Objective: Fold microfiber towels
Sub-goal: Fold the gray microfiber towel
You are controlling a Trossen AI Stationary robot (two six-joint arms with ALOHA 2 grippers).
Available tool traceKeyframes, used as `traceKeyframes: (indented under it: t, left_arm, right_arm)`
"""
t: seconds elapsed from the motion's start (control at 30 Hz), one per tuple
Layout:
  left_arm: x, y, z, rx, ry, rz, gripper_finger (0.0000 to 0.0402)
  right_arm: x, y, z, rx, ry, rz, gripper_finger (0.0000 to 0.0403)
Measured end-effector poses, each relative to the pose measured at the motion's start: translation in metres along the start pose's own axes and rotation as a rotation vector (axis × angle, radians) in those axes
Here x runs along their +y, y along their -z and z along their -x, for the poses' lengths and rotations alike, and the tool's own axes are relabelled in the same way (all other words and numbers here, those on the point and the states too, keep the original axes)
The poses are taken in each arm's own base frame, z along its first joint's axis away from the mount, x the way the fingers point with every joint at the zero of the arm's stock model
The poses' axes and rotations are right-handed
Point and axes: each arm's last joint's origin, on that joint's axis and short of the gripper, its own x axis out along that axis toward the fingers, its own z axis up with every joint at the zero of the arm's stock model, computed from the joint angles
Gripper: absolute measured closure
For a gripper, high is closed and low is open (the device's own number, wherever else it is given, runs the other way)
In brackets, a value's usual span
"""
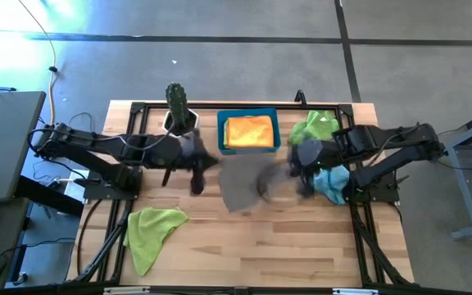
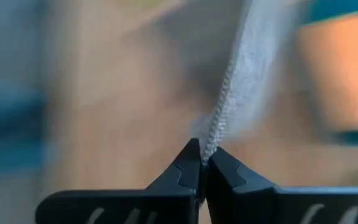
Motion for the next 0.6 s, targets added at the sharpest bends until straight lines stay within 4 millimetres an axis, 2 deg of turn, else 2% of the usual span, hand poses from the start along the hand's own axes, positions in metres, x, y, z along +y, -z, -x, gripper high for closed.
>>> traceKeyframes:
  t: [0.07,0.1,0.17,0.3,0.37,0.5,0.6]
  left_arm:
    - [-0.01,0.001,0.002,0.057,0.321,-0.032,0.0401]
    - [-0.013,0.001,0.003,0.068,0.439,-0.071,0.0401]
    - [-0.015,0.001,0.004,0.052,0.481,-0.148,0.0401]
    - [-0.004,-0.002,0.003,-0.001,0.108,-0.181,0.0401]
    - [0.001,-0.005,0.006,-0.036,-0.042,-0.174,0.04]
    - [0.003,-0.004,0.005,-0.025,-0.081,-0.242,0.0398]
    - [0.003,-0.003,0.006,-0.014,-0.091,-0.305,0.0397]
  right_arm:
    - [0.008,0.002,0.0,0.07,-0.226,0.009,0.0403]
    - [0.01,0.002,0.001,0.076,-0.272,0.027,0.0403]
    - [0.01,0.001,0.002,0.044,-0.224,0.064,0.0403]
    - [-0.003,-0.001,0.004,-0.06,0.134,0.058,0.0403]
    - [-0.007,-0.002,0.003,-0.064,0.18,0.052,0.0403]
    - [-0.009,-0.003,0.0,-0.036,0.146,0.094,0.0403]
    - [-0.01,-0.004,-0.005,-0.02,0.195,0.14,0.0403]
